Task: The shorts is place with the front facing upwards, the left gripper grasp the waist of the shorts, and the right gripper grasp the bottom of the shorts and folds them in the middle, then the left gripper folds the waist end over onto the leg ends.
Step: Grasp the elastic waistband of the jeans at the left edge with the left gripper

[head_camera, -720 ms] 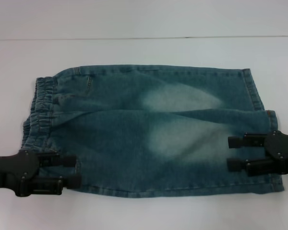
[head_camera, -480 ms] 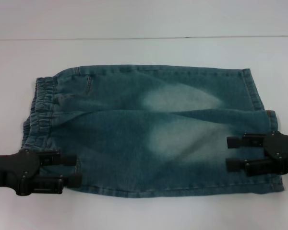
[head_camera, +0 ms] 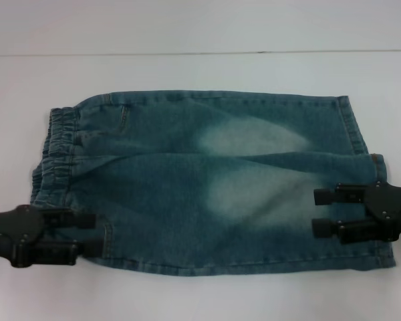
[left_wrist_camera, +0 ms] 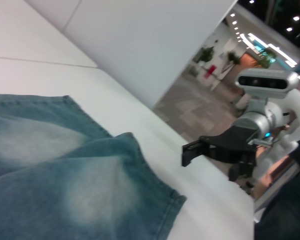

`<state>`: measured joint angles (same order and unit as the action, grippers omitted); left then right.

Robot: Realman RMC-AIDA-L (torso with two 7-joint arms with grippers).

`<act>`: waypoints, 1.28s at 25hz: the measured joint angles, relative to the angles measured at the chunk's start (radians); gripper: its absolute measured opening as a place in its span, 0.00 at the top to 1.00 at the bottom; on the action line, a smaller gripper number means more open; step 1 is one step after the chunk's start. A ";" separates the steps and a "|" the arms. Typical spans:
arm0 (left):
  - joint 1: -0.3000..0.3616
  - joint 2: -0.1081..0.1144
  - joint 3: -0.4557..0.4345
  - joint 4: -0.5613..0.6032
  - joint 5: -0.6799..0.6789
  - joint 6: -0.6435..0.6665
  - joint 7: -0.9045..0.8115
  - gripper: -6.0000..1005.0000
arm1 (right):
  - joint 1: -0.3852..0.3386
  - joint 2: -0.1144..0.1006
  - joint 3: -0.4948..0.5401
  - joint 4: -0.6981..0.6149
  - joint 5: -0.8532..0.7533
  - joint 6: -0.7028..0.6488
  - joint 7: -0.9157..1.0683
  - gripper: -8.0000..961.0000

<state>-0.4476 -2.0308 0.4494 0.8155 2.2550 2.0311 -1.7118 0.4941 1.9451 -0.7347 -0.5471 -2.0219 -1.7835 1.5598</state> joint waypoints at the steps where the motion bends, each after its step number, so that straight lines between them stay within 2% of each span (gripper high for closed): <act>1: 0.002 0.004 0.000 0.014 0.004 -0.001 -0.007 0.22 | 0.002 0.000 0.000 0.000 0.000 0.000 0.000 0.05; 6: 0.003 0.028 -0.029 0.078 0.083 -0.042 -0.029 0.23 | 0.007 0.002 0.000 0.001 0.000 0.005 -0.002 0.05; 9: 0.003 0.032 -0.050 0.119 0.122 -0.102 -0.038 0.24 | 0.008 0.002 0.003 0.001 0.000 0.008 -0.006 0.05; 15: 0.011 0.021 -0.037 0.133 0.168 -0.267 -0.039 0.25 | 0.009 0.006 0.007 0.001 0.000 0.010 -0.015 0.05; 24: -0.002 -0.015 0.009 0.127 0.275 -0.444 -0.067 0.26 | 0.016 0.009 0.009 0.004 0.002 0.020 -0.025 0.05; 32: -0.010 -0.015 0.046 0.101 0.309 -0.452 -0.089 0.27 | 0.015 0.011 0.009 0.017 0.005 0.033 -0.029 0.05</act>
<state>-0.4579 -2.0463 0.4955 0.9164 2.5636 1.5789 -1.8004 0.5091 1.9559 -0.7256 -0.5297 -2.0172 -1.7509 1.5312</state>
